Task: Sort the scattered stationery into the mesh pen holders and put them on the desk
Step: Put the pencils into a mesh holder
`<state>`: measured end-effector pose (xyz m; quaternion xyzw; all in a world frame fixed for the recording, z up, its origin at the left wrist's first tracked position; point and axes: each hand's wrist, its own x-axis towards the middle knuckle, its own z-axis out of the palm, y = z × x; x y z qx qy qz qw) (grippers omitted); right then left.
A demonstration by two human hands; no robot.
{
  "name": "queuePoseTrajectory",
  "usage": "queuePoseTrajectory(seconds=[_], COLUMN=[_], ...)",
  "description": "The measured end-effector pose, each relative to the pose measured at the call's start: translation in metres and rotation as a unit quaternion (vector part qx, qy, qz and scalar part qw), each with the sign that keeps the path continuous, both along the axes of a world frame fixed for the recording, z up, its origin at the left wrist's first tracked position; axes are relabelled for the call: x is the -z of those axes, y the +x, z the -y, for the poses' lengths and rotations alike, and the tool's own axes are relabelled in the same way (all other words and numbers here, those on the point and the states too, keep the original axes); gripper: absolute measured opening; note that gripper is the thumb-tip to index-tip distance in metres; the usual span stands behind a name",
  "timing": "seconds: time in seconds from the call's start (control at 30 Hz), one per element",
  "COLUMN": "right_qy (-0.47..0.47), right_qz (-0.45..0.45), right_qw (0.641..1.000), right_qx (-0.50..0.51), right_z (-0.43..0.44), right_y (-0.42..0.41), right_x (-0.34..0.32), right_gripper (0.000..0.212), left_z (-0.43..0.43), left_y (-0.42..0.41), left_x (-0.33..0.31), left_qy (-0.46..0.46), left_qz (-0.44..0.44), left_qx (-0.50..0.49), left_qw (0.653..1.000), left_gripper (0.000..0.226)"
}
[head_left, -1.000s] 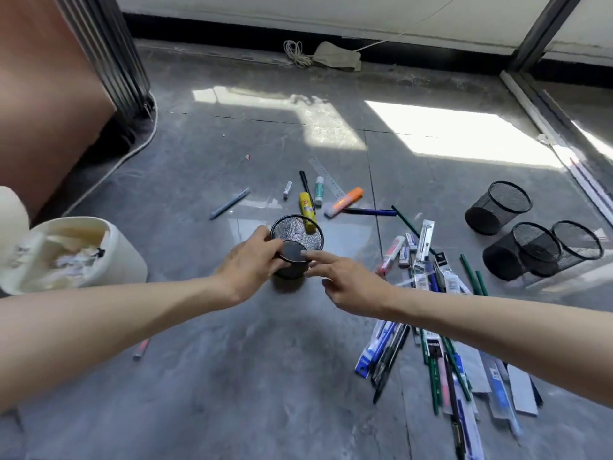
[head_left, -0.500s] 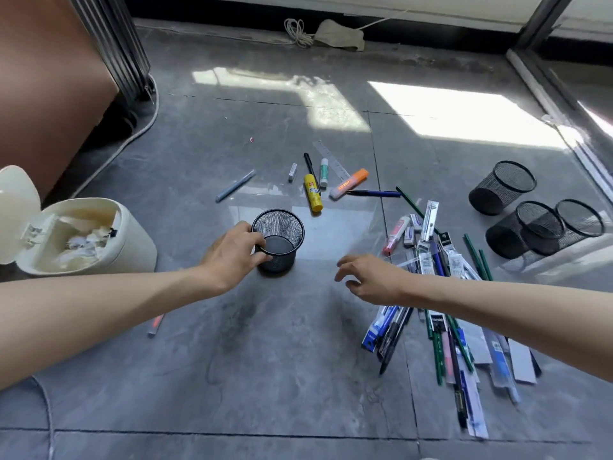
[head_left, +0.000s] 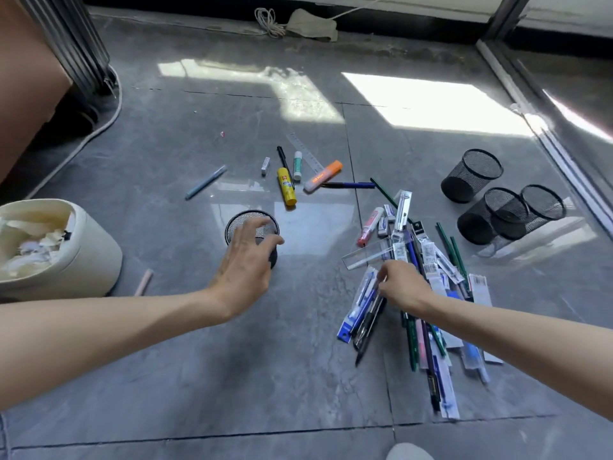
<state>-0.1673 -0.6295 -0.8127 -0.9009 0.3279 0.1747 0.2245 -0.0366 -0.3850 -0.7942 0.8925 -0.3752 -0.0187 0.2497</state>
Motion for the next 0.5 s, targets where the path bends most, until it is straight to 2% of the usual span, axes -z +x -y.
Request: queuePoseTrajectory(seconds=[0.07,0.13,0.2,0.3,0.37,0.5], right_qy=[-0.008,-0.009,-0.010,-0.004,-0.002,0.013], right_qz=[-0.015,-0.025,-0.024,0.004,0.011,0.013], right_qw=[0.998,0.996,0.994,0.993,0.992,0.993], right_qx=[0.054,0.086,0.102,0.121,0.128,0.116], right_z=[0.011,0.019,0.025,0.031,0.029,0.026], right_y=[-0.008,-0.013,-0.019,-0.025,-0.024,-0.016], right_x=[0.004,0.009,0.015,0.024,0.026,0.031], right_gripper=[0.012,0.009,0.021,0.045,0.047,0.017], left_z=[0.022,0.047,0.075,0.112,0.131,0.151], left_y=[-0.014,-0.030,-0.048,-0.072,-0.083,-0.093], left_x=[0.005,0.008,0.012,0.024,0.035,0.055], left_qy=[-0.003,0.018,0.043,0.085,0.108,0.127], left_qz=[0.008,-0.035,-0.091,-0.125,-0.133,-0.140], left_qx=[0.060,0.095,0.118,0.152,0.180,0.201], left_qw=[0.998,0.995,0.988,0.977,0.969,0.961], left_gripper=[0.045,0.042,0.038,0.031,0.029,0.030])
